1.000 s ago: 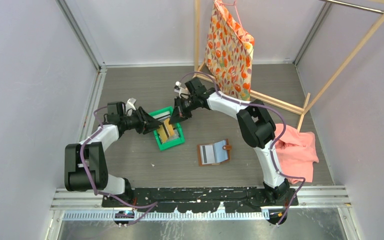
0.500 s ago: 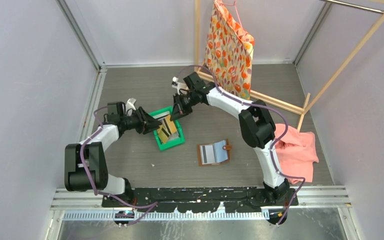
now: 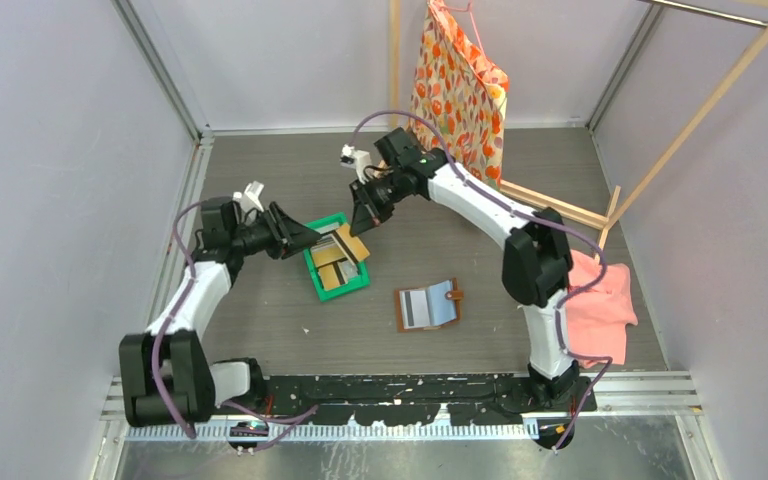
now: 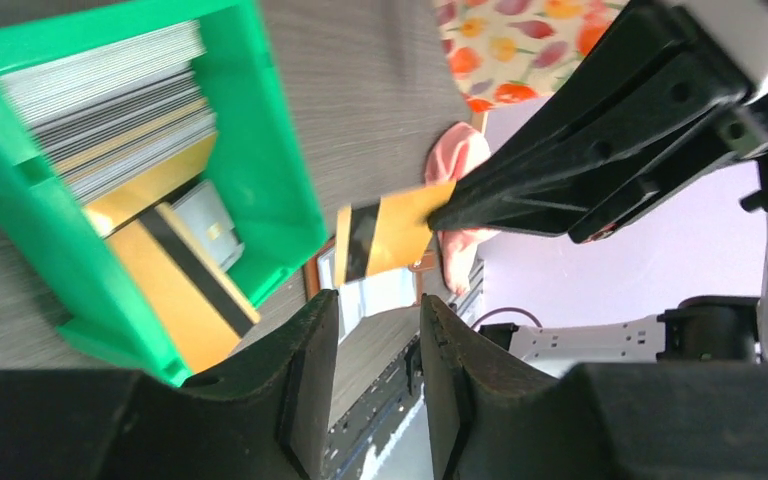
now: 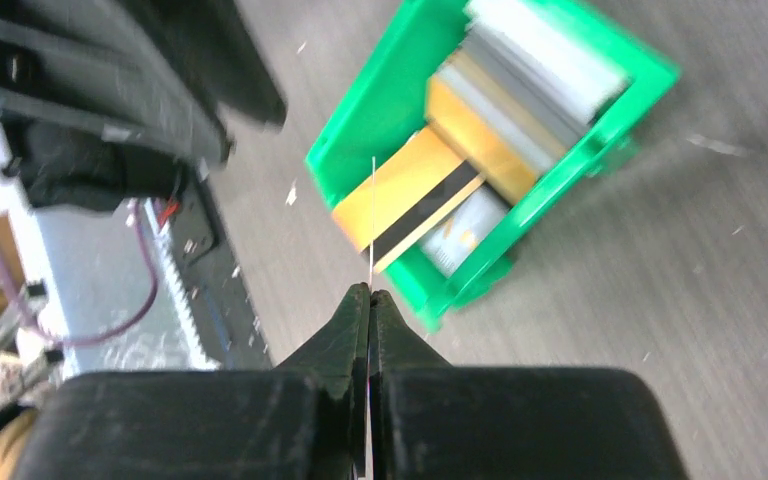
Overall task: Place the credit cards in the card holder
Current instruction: Insert the credit card into the card holder.
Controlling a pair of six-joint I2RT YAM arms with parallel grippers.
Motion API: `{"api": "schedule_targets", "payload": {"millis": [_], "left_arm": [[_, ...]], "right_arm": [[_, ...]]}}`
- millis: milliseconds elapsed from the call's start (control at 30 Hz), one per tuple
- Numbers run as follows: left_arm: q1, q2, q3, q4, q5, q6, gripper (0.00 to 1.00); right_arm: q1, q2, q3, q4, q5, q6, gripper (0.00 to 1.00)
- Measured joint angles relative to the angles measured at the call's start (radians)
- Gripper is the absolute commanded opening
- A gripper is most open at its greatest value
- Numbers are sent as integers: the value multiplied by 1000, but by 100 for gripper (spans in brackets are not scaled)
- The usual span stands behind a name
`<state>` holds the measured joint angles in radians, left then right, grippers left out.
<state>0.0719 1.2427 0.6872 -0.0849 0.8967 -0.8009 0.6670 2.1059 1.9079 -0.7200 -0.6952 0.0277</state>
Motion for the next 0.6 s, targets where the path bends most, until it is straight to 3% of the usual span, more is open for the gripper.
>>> {"api": "schedule_targets", "payload": {"millis": [133,300,467,600], "left_arm": [[-60,-155,-20,69,-1,1,52],[-352,-388,-131,217,-124,33,70],[-632,-520,-259,340,-318,72,71],[-775,-451,-305,454,-465,31,71]], "right_arm": [[-31,-202,-174,-28,-96,-101,1],[-125,-504,-417,-61,-228,-206,1],[-245,-648,-633,-77,-307,-229,1],[-307,-675,-820,-63,-337,-190,1]]}}
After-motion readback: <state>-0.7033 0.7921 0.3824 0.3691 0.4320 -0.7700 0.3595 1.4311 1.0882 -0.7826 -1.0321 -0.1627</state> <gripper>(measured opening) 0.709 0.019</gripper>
